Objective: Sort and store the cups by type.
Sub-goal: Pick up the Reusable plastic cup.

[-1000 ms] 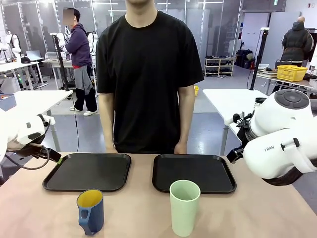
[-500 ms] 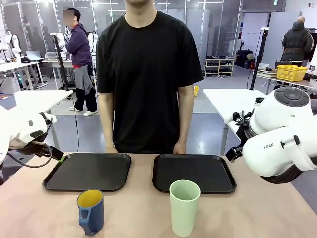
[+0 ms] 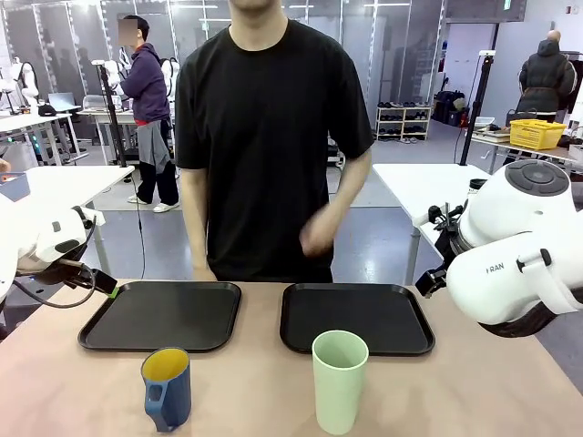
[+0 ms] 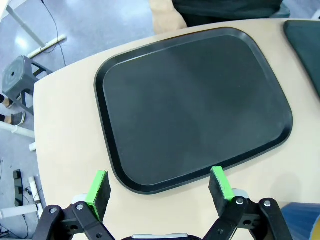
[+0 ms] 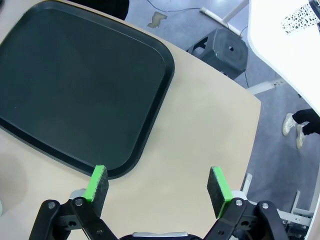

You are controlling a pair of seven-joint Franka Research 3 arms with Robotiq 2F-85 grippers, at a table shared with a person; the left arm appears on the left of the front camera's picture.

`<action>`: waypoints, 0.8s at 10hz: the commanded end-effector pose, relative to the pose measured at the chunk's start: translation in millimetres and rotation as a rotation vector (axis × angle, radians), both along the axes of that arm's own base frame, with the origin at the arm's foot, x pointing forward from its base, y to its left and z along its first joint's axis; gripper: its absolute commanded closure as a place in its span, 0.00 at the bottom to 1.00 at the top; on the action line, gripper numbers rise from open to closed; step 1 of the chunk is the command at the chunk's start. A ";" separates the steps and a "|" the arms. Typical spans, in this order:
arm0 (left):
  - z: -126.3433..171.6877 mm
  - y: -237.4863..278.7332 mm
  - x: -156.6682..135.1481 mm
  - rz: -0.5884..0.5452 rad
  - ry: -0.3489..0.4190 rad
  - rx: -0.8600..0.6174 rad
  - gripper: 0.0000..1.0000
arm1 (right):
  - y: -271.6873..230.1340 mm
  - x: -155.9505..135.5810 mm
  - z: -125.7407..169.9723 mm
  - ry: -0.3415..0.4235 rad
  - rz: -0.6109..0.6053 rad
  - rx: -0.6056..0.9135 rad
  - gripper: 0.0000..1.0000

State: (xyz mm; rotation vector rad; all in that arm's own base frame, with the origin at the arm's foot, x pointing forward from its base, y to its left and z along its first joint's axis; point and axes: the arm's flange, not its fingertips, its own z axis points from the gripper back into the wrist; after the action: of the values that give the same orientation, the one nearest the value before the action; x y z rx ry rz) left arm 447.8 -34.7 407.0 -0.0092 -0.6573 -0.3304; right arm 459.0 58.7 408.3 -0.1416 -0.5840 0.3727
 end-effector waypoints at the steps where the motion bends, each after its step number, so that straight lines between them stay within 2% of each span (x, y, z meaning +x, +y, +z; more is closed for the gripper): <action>1: -0.5 1.7 -0.2 0.000 0.000 0.006 0.00 | 0.6 0.0 -2.0 -0.004 0.003 -0.006 0.00; 8: -0.5 1.7 -0.2 0.000 0.000 0.006 0.00 | 0.6 0.0 -2.0 -0.004 0.003 -0.006 0.00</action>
State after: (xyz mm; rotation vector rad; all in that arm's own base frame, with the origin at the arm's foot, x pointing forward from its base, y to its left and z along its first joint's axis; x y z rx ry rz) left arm 447.8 -34.7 407.0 -0.0092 -0.6572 -0.3304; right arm 459.0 58.7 408.3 -0.1417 -0.5840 0.3729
